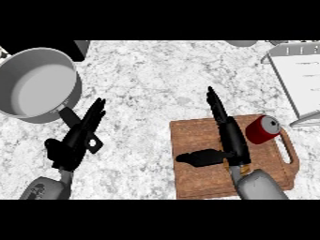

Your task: Pick the croissant from the cutting board and place it in the tiered basket

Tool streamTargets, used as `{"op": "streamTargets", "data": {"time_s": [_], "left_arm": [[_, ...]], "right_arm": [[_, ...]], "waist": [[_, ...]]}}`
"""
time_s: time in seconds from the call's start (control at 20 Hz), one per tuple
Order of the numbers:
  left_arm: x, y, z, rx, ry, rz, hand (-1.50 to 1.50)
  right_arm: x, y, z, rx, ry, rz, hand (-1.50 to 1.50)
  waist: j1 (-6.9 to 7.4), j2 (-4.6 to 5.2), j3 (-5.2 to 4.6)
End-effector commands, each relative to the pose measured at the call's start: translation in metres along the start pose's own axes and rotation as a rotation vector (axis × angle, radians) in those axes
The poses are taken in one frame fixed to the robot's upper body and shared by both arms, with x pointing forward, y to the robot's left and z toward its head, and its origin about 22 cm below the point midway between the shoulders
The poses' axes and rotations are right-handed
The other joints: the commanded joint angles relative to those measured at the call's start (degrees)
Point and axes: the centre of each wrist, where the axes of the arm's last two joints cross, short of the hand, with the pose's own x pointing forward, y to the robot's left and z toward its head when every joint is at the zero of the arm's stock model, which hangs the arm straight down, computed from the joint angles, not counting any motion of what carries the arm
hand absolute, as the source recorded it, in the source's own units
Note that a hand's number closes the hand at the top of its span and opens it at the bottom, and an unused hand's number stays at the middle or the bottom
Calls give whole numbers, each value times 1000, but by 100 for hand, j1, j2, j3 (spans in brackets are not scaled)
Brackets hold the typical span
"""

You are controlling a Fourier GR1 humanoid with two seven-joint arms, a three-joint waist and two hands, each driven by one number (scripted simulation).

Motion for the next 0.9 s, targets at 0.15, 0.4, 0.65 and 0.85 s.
{"op": "streamTargets", "data": {"time_s": [0.15, 0.4, 0.65, 0.85], "left_arm": [[-6, 21, 9, 31, 13, -16, 0], [-2, 15, 3, 40, 24, -4, 0], [-1, 17, -3, 39, 19, -15, 0], [-11, 15, 0, 29, 19, 11, 0]], "right_arm": [[50, -51, -8, 44, 33, 408, -150], [57, -81, 2, 233, 229, 869, -150], [99, -79, 8, 401, 370, 1165, -150], [140, -40, 27, 465, 427, 1177, -150]], "waist": [[-75, -81, -25], [-140, -138, -68], [-181, -123, -60], [-114, -54, -23]]}}
